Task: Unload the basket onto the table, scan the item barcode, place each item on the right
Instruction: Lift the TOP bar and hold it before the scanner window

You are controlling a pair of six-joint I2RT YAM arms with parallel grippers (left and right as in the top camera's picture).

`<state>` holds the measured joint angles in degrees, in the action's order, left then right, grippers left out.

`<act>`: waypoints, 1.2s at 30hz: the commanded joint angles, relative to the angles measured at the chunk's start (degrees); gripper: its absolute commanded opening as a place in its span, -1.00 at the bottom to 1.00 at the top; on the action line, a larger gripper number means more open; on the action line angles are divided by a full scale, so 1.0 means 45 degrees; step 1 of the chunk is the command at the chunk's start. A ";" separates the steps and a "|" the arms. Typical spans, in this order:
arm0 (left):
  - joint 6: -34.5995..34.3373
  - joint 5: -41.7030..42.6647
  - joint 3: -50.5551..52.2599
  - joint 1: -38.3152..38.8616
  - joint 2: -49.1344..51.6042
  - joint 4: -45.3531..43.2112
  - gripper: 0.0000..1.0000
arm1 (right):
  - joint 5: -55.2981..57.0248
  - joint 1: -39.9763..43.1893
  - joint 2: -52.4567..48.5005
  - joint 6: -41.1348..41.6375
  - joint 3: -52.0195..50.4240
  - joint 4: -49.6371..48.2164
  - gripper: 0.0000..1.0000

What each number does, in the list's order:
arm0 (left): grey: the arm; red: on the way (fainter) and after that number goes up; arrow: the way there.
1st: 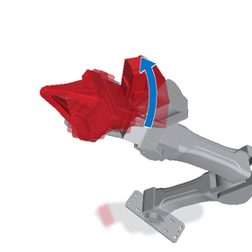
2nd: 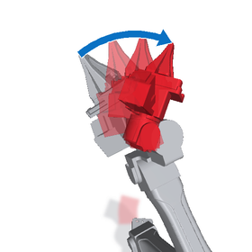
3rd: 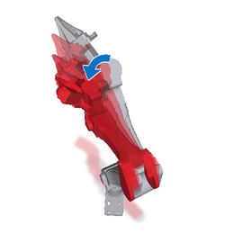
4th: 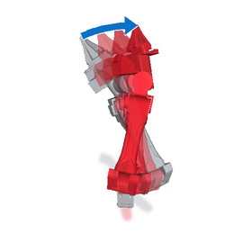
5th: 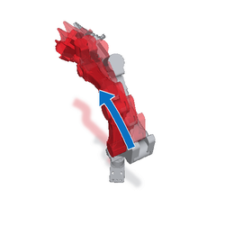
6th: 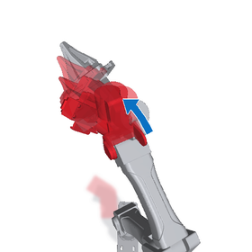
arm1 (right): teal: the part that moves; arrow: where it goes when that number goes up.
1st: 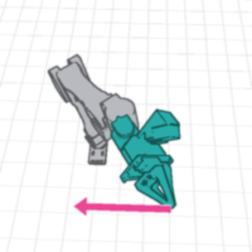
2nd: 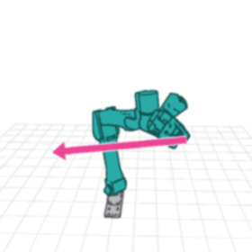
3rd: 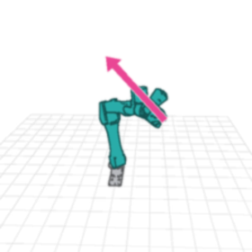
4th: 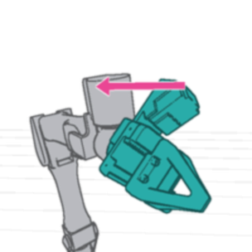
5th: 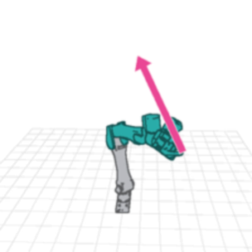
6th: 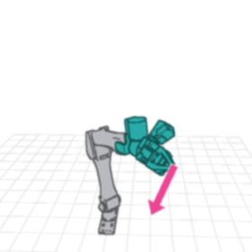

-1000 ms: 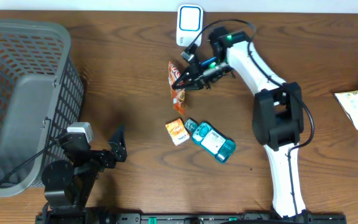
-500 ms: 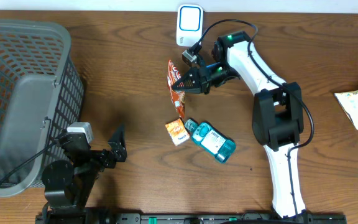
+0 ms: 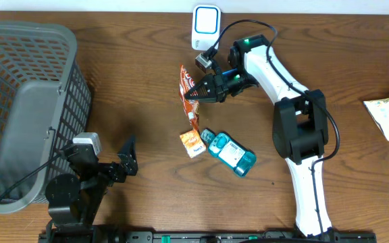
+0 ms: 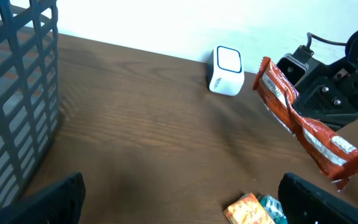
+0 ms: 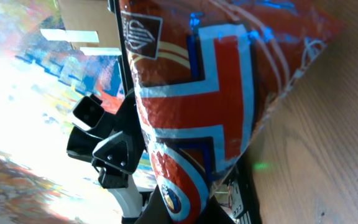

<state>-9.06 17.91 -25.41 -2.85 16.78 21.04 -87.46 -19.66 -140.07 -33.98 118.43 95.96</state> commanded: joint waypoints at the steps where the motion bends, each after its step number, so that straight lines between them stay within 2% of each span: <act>1: -0.0058 0.0117 0.0015 0.0029 0.0005 -0.0015 0.97 | -0.0452 -0.0160 0.0486 -0.0714 0.0005 0.0112 -0.98; 5: -0.0058 0.0117 0.0015 0.0029 0.0005 -0.0015 0.97 | -0.0330 -0.0180 0.0486 -0.2030 0.0000 0.0117 -0.98; 14: -0.0058 0.0117 0.0015 0.0029 0.0005 -0.0015 0.97 | 0.1715 -0.0233 0.0486 -0.5712 0.0000 0.0087 -0.98; 20: -0.0058 0.0117 0.0015 0.0029 0.0005 -0.0015 0.97 | 0.4080 -0.0233 0.0486 -0.5727 0.0000 -0.1059 -0.98; 23: -0.0058 0.0117 0.0015 0.0029 0.0005 -0.0015 0.97 | 0.5537 -0.0117 0.0486 -0.3808 0.0005 -0.2288 -0.97; 27: -0.0058 0.0117 0.0015 0.0029 0.0005 -0.0015 0.97 | 1.0579 0.0214 0.0486 0.2982 0.0073 -0.5299 -0.98; 28: -0.0058 0.0117 0.0015 0.0029 0.0005 -0.0015 0.98 | 1.1895 0.0291 0.0486 0.3861 0.0209 -0.5663 -0.98; 36: -0.0058 0.0117 0.0015 0.0029 0.0005 -0.0015 0.97 | 1.7403 0.0233 0.0481 0.5503 0.2380 -0.6849 -0.98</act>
<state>-9.06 17.91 -25.41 -2.85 16.78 21.04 -23.77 -18.15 -139.85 -17.21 124.51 66.61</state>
